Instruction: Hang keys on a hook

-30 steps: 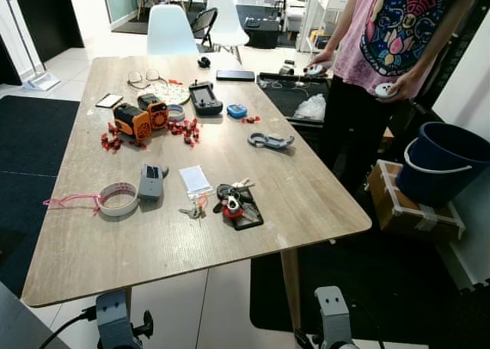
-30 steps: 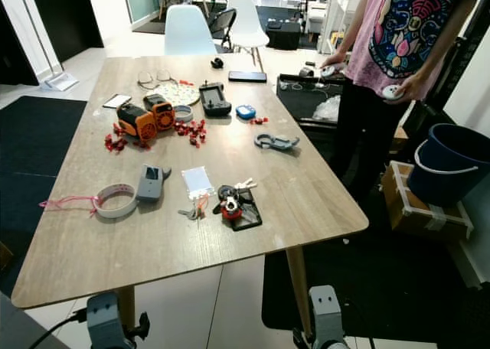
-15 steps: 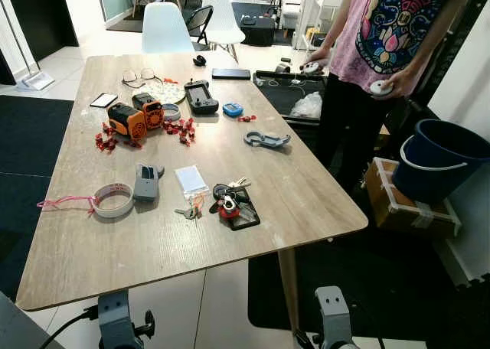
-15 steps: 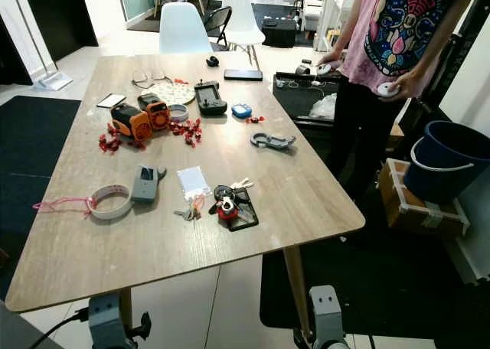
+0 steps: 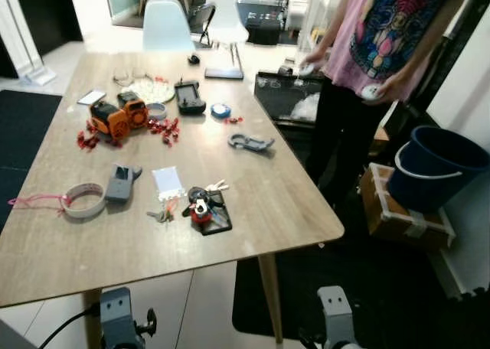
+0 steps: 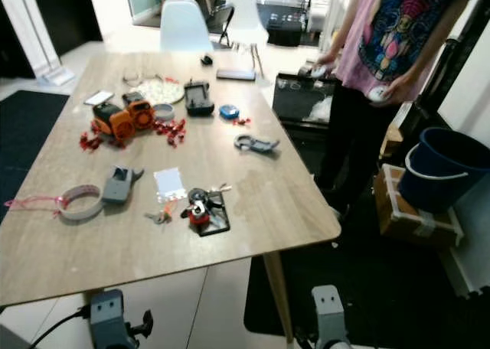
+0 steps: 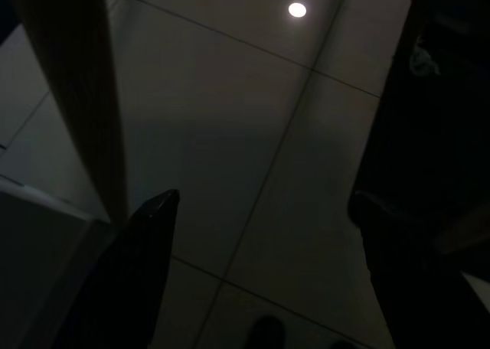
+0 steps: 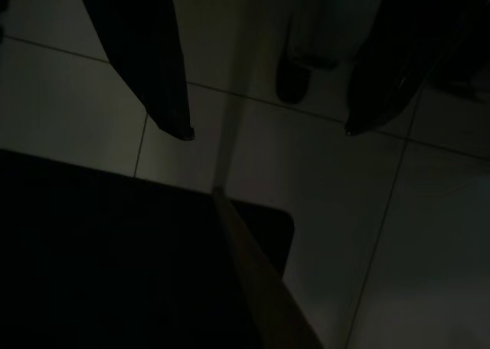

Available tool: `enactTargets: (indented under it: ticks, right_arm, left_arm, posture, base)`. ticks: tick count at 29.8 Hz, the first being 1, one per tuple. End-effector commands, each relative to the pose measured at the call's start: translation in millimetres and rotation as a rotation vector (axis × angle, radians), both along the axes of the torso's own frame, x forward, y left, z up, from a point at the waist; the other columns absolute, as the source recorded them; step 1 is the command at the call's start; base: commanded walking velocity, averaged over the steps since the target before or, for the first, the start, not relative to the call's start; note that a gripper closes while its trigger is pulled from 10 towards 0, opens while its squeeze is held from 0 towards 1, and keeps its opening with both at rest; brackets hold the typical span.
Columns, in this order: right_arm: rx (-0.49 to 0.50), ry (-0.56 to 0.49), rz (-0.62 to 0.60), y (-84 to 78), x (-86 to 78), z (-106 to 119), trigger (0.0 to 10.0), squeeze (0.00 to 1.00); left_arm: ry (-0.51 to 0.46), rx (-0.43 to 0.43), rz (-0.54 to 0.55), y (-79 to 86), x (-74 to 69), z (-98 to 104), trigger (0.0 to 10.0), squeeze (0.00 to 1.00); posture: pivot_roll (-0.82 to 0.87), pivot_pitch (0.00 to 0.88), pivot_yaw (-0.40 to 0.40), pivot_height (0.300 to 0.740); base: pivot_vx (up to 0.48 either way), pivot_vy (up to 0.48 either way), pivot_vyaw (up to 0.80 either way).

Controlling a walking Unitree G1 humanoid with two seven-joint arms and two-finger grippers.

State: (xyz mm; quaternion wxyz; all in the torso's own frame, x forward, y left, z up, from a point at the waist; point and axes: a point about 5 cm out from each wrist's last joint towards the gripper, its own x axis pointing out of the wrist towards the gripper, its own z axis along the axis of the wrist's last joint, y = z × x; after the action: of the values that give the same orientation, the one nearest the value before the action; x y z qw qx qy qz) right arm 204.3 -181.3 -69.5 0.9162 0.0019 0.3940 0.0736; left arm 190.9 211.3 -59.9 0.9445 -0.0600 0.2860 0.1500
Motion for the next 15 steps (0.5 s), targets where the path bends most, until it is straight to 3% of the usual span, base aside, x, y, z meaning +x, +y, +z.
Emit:
enactTargets:
  ticks: [1,15]
  right_arm:
    - [0.001,0.018,-0.007,-0.1,-3.6,-2.3,10.0,0.0]
    - [0.002,0.02,-0.013,0.4,-2.7,-2.1,10.0,0.0]
  left_arm:
    - [0.016,-0.013,0.004,-2.6,-2.2,-2.5,10.0,0.0]
    - [0.04,0.001,-0.03,-6.3,1.5,-2.7,10.0,0.0]
  posture:
    - [0.08,0.044,-0.048,0.74]
    - [0.08,0.053,-0.044,0.74]
  base:
    - [0.0,0.0,0.0]
    - [0.0,0.0,0.0]
